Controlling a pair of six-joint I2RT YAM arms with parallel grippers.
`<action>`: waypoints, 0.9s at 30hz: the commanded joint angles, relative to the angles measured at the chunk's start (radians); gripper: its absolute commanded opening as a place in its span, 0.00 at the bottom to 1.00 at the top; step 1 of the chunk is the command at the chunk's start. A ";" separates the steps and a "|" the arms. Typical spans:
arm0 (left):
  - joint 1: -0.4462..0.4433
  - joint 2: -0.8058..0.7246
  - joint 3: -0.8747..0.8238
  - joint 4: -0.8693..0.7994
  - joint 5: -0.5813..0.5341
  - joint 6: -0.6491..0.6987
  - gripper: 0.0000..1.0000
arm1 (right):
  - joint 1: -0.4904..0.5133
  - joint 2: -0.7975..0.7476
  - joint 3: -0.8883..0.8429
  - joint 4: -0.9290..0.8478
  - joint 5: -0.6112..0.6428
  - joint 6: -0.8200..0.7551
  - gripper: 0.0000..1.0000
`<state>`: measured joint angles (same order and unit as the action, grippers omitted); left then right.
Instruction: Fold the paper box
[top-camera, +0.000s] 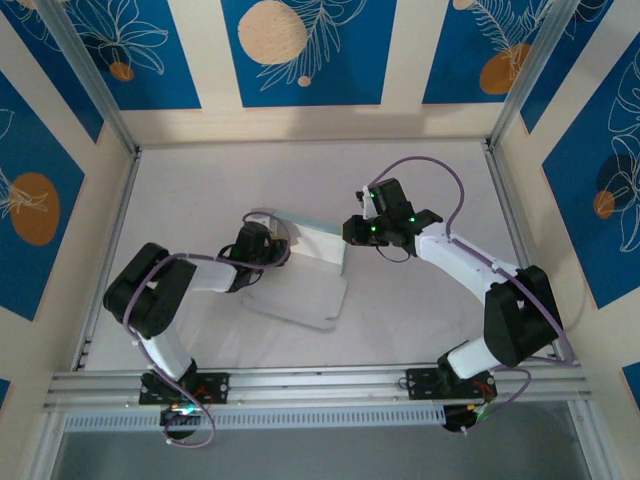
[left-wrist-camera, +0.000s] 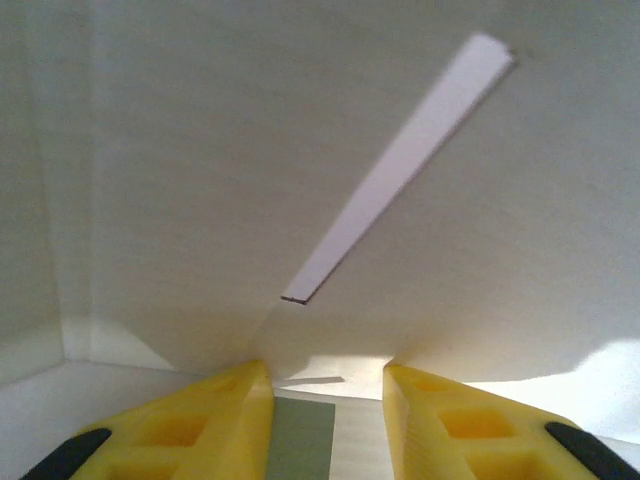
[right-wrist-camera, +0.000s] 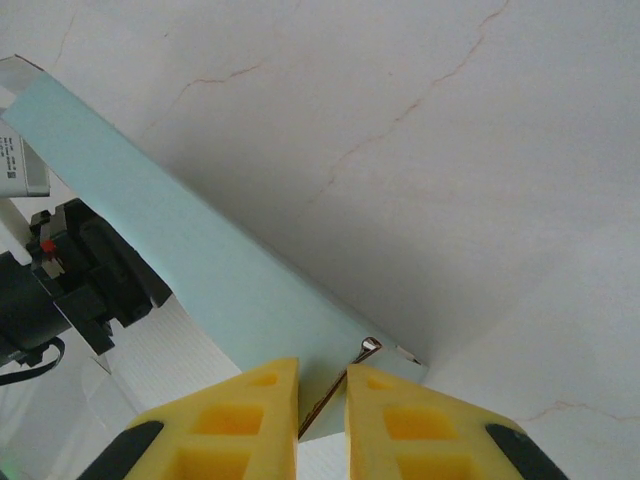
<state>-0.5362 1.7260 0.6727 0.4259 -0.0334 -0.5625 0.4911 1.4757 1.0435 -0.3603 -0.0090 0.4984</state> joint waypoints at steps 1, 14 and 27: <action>-0.064 0.018 0.001 -0.285 -0.045 0.091 0.36 | 0.021 0.018 0.016 -0.052 -0.019 -0.023 0.19; -0.148 -0.022 0.027 -0.346 -0.168 0.137 0.35 | 0.026 0.008 0.020 -0.062 0.000 -0.023 0.20; -0.183 0.010 -0.093 -0.253 -0.163 0.086 0.38 | 0.031 -0.012 0.000 -0.069 0.023 -0.022 0.20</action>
<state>-0.6777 1.6894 0.6472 0.3267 -0.2573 -0.4461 0.5014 1.4734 1.0473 -0.3824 0.0265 0.4976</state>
